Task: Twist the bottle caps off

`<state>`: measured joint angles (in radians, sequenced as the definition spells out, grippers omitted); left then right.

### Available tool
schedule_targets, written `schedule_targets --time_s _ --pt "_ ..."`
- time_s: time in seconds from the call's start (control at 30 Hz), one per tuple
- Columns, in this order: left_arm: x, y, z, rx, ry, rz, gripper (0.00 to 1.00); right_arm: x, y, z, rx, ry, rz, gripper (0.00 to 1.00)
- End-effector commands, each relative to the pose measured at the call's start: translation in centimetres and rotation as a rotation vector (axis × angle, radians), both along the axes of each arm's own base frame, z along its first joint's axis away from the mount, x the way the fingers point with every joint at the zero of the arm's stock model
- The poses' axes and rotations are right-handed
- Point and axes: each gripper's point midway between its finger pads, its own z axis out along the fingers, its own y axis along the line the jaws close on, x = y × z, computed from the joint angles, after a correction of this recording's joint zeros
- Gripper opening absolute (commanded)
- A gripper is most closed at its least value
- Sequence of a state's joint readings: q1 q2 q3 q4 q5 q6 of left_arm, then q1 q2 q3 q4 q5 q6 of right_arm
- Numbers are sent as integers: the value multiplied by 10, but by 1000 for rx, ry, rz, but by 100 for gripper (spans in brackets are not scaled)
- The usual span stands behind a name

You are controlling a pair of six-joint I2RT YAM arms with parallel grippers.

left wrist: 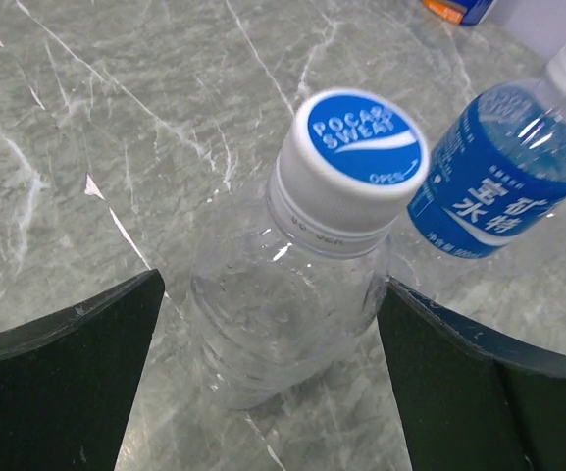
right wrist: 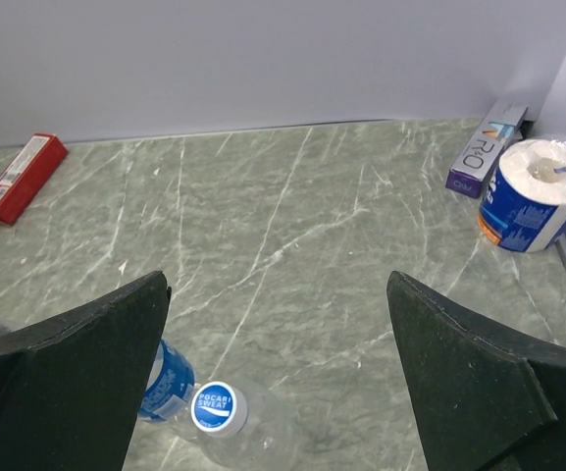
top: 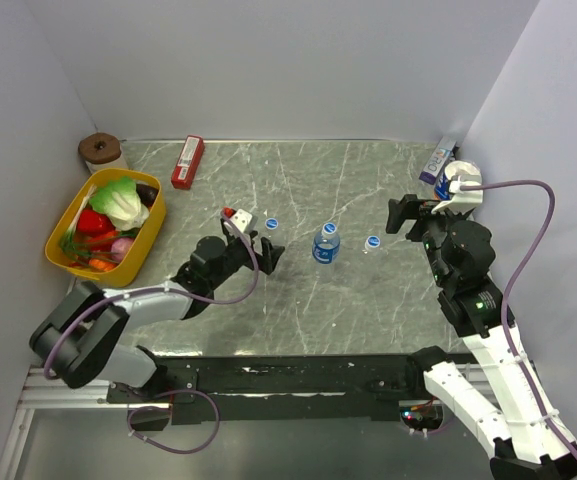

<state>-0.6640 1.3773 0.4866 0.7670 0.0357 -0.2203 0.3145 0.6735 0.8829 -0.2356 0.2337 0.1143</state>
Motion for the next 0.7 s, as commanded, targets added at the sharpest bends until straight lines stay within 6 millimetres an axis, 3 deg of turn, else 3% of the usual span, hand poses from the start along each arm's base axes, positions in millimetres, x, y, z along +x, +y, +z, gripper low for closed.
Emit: schedule_targets --time_s 0.0,0.07,0.27,0.47,0.67 --pt "9 -14 15 -28 -107 -25 96 -8 -1 29 19 -66 8 100" --pt "12 -16 4 -10 -92 -23 96 -7 -1 29 17 -64 7 100" --pt "14 -25 9 -37 -117 -43 97 -8 -1 29 7 -58 8 100" --pt "11 -29 18 -59 -168 -67 71 -7 0 30 -3 -49 15 100" --pt "13 -29 17 -37 -170 -63 55 -4 5 33 -13 -44 41 100"
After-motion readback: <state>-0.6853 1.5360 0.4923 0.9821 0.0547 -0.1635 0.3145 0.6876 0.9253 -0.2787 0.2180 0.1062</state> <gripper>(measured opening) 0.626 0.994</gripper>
